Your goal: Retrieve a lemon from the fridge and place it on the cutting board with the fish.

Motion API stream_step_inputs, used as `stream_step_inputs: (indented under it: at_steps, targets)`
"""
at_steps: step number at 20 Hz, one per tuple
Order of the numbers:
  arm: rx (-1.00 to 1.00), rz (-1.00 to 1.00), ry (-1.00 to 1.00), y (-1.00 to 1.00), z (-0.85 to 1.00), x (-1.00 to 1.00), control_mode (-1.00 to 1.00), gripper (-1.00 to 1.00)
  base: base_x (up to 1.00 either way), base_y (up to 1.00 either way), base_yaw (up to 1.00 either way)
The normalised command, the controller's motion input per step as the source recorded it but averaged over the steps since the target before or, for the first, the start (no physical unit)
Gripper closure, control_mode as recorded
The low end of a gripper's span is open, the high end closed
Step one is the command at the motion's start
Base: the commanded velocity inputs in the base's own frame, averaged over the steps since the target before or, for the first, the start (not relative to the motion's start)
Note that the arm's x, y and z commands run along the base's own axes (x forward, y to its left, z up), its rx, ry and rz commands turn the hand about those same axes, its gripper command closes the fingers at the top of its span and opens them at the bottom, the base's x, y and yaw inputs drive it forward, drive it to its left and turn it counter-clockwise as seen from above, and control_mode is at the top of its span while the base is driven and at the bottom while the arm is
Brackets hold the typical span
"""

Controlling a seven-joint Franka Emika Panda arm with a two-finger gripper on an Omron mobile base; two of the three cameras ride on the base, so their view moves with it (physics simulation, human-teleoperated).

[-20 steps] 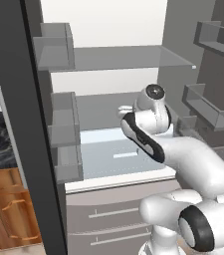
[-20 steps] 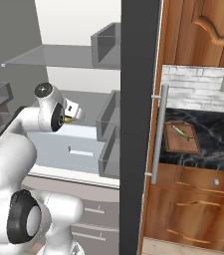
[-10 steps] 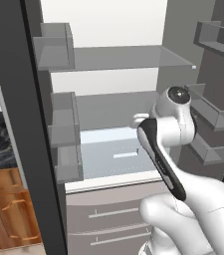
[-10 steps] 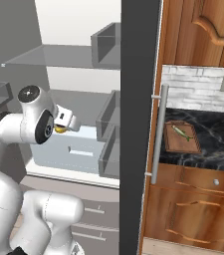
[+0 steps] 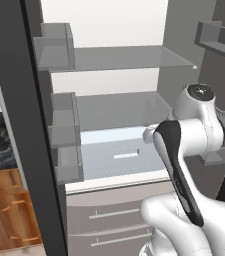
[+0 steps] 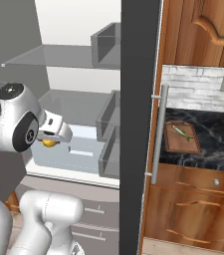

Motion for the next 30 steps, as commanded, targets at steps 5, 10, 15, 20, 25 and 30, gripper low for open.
stream_step_inputs:
  at_steps: [5, 10, 15, 20, 25, 30]
  targets:
    - [0.0, 0.05, 0.0, -0.02, -0.1, -0.24, -1.0, 1.0, 0.0, 0.0, 0.0]
    - [0.0, 0.03, 0.0, 0.0, -0.02, -0.03, -1.0, 1.0, 0.0, 0.0, 0.0]
    - [0.0, 0.0, 0.0, 0.0, 0.0, 0.0, -1.0, 1.0, 0.0, 0.0, 0.0]
    - [0.0, 0.0, 0.0, 0.0, 0.0, 0.0, -1.0, 1.0, 0.0, 0.0, 0.0]
    - [0.0, 0.0, 0.0, 0.0, 0.0, -0.01, 1.0, 1.0, -0.27, 0.0, 0.0]
    - [0.0, 0.0, 0.0, 0.0, 0.0, 0.0, 1.0, 1.0, -0.76, 0.0, 0.0]
